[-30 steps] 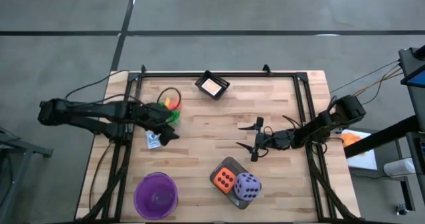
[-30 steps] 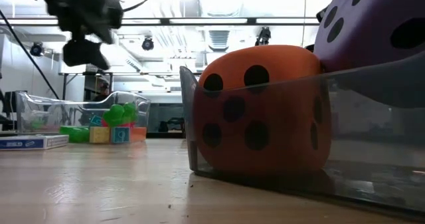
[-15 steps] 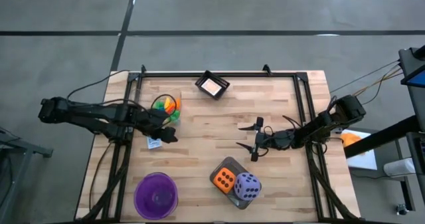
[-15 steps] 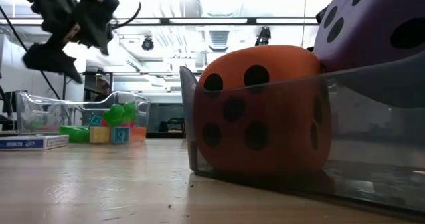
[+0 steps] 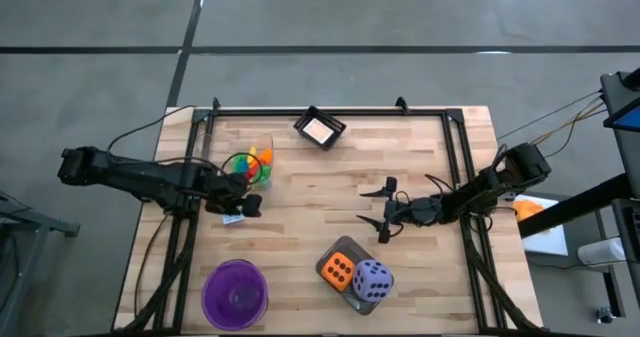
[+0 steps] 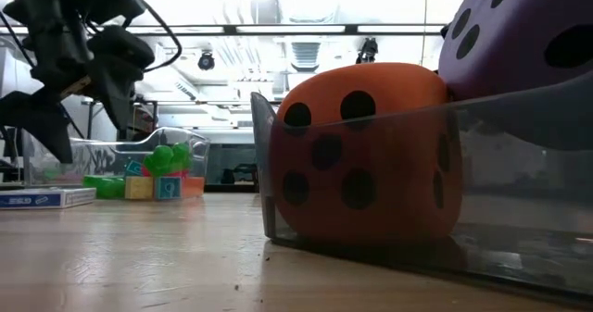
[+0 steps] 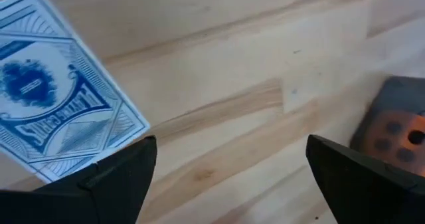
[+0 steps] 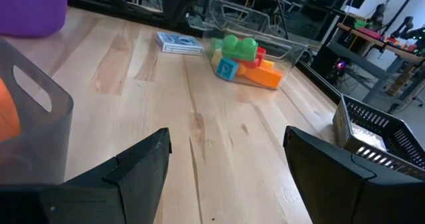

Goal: Pick & Place Toys
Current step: Put the blue playing card box into the black bin

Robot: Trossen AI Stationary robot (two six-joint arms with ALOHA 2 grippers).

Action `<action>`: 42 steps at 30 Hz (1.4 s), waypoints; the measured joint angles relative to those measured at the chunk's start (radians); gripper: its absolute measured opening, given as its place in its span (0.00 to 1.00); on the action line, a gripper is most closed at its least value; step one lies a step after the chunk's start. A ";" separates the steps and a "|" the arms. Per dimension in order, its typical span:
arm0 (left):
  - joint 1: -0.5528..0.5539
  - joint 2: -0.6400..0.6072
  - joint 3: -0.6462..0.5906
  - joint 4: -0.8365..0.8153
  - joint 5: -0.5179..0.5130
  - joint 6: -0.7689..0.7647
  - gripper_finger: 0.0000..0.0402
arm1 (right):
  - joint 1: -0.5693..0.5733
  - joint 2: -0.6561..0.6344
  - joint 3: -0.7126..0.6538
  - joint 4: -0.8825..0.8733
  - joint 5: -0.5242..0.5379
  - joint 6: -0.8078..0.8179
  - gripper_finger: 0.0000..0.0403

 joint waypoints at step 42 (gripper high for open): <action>0.042 0.058 -0.009 -0.274 -0.177 -0.106 0.96 | -0.002 0.103 -0.001 0.068 0.008 -0.016 0.72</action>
